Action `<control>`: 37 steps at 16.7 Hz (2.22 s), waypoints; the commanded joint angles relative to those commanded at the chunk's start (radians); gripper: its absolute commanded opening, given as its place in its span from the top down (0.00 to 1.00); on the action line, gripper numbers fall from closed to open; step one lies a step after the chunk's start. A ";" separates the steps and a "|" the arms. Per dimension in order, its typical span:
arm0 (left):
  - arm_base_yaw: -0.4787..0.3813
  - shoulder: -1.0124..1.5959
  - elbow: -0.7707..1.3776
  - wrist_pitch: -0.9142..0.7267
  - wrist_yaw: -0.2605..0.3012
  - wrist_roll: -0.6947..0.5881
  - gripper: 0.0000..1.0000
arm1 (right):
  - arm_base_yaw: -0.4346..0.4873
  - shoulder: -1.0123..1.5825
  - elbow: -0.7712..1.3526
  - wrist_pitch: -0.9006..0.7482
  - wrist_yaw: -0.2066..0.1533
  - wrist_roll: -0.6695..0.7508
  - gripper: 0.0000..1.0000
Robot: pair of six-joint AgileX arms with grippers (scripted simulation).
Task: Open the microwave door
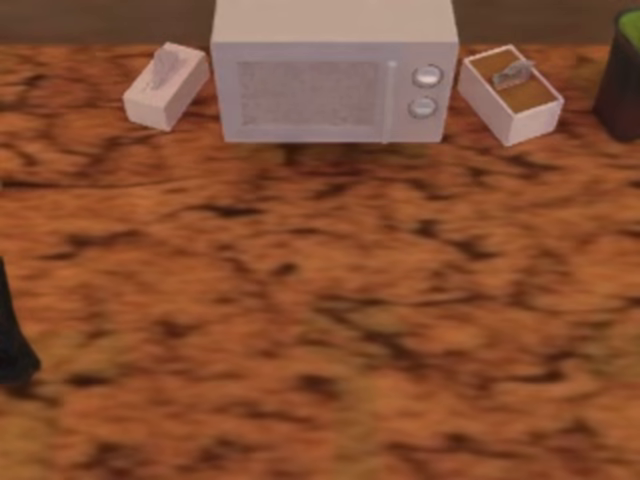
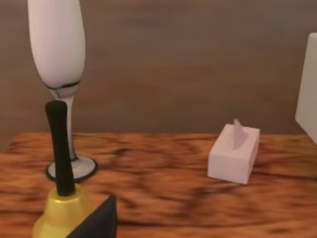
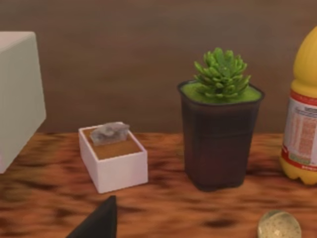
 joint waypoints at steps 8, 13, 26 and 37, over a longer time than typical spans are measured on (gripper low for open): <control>-0.113 0.220 0.194 -0.022 -0.101 -0.053 0.00 | 0.000 0.000 0.000 0.000 0.000 0.000 0.00; -0.303 0.665 0.540 -0.045 -0.272 -0.155 0.00 | 0.000 0.000 0.000 0.000 0.000 0.000 0.00; -0.800 1.914 1.459 -0.095 -0.710 -0.434 0.00 | 0.000 0.000 0.000 0.000 0.000 0.000 0.00; -0.853 2.077 1.568 -0.112 -0.756 -0.452 0.00 | 0.000 0.000 0.000 0.000 0.000 0.000 0.00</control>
